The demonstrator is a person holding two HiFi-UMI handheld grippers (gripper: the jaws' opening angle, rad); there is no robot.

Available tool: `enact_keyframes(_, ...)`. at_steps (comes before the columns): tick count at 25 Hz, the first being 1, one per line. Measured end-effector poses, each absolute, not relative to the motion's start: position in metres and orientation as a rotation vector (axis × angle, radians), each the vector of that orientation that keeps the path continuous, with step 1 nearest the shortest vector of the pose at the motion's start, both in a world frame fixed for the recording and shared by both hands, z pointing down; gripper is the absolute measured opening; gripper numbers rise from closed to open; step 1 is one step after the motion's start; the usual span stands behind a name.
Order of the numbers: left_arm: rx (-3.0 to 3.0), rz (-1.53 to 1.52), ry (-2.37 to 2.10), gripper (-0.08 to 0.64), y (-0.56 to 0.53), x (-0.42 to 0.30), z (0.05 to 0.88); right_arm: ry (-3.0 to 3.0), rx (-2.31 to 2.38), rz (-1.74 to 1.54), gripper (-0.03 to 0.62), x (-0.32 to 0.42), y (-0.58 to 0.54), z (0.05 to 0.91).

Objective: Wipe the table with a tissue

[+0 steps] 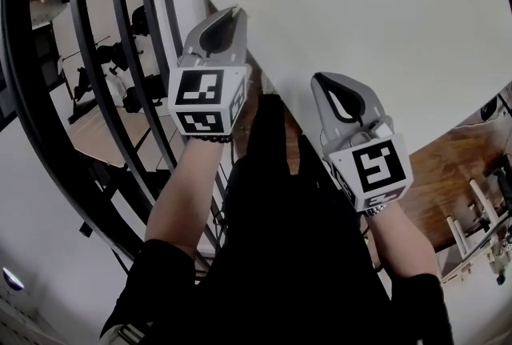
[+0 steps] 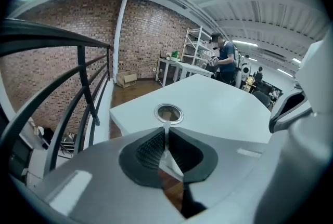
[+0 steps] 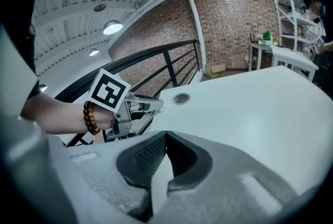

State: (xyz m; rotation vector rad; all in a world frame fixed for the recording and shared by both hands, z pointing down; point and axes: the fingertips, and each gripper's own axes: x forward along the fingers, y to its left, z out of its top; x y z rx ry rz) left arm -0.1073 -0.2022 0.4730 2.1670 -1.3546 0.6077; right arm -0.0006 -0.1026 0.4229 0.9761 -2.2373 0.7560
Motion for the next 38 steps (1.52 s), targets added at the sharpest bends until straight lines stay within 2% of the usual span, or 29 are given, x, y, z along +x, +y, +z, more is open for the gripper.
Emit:
enact_keyframes(15,2.227,0.516,-1.432,0.037,-0.182,-0.119,0.411,-2.299,0.993,0.657,-0.008,-0.007,-0.098,0.387)
enact_keyframes(38,2.381,0.404,-1.514,0.038,-0.060,-0.059,0.300,-2.492,1.013,0.425,-0.008,0.023,-0.031,0.295)
